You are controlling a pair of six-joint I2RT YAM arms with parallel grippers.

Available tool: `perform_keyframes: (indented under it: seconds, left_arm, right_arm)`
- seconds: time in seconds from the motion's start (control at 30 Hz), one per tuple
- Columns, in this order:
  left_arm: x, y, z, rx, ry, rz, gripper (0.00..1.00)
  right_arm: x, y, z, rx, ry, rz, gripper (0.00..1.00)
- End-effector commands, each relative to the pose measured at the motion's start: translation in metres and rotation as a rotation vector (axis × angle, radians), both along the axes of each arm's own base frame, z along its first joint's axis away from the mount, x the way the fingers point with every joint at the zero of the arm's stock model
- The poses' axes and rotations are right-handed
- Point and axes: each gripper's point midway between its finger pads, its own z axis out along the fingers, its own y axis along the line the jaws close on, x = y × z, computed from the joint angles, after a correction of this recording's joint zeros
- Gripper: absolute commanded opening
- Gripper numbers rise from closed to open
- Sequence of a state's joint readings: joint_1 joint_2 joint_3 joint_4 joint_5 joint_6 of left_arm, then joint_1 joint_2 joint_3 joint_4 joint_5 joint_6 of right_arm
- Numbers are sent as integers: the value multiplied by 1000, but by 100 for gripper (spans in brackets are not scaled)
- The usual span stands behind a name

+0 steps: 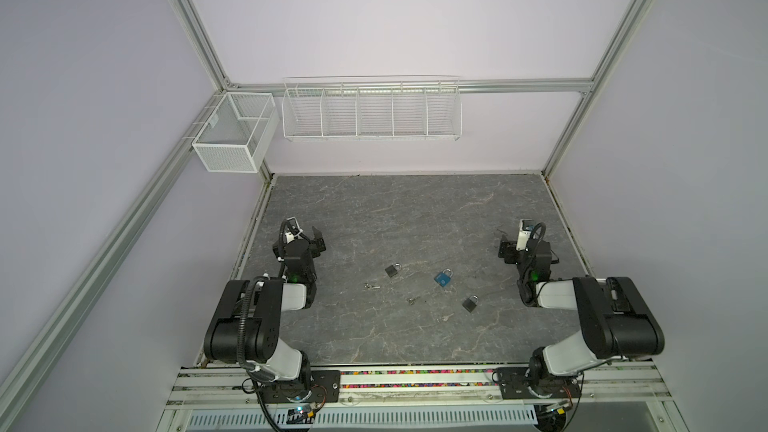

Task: Unlock with the key

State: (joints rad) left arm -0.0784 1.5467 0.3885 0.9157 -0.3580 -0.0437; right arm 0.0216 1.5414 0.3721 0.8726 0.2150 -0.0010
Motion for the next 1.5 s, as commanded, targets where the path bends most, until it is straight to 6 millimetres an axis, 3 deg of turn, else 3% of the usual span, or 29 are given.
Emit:
perform_keyframes:
  seconds: [0.0,0.4,0.67,0.9,1.07,1.23,1.47]
  left_arm:
    - [-1,1,-1,2,-6,-5,99]
    - [-4,0,4,-3,-23,-11,99]
    - [-26,7,43,-26,-72,26,99]
    - [-50,11,84,-215,-57,91,99]
    - [-66,4,105,-416,-125,86,99]
    - [-76,-16,114,-560,-137,-15,99]
    - [-88,-56,116,-629,-34,-220,99]
  right_arm:
    - [3,3,9,-13,-31,19,89]
    - [1,-2,17,-22,-38,-22,88]
    - [-9,-7,48,29,14,-77,89]
    - [-28,-10,81,310,68,-186,89]
    - [-56,-12,79,513,145,-327,89]
    - [-66,16,77,600,267,-220,89]
    - [-84,56,91,581,372,-86,88]
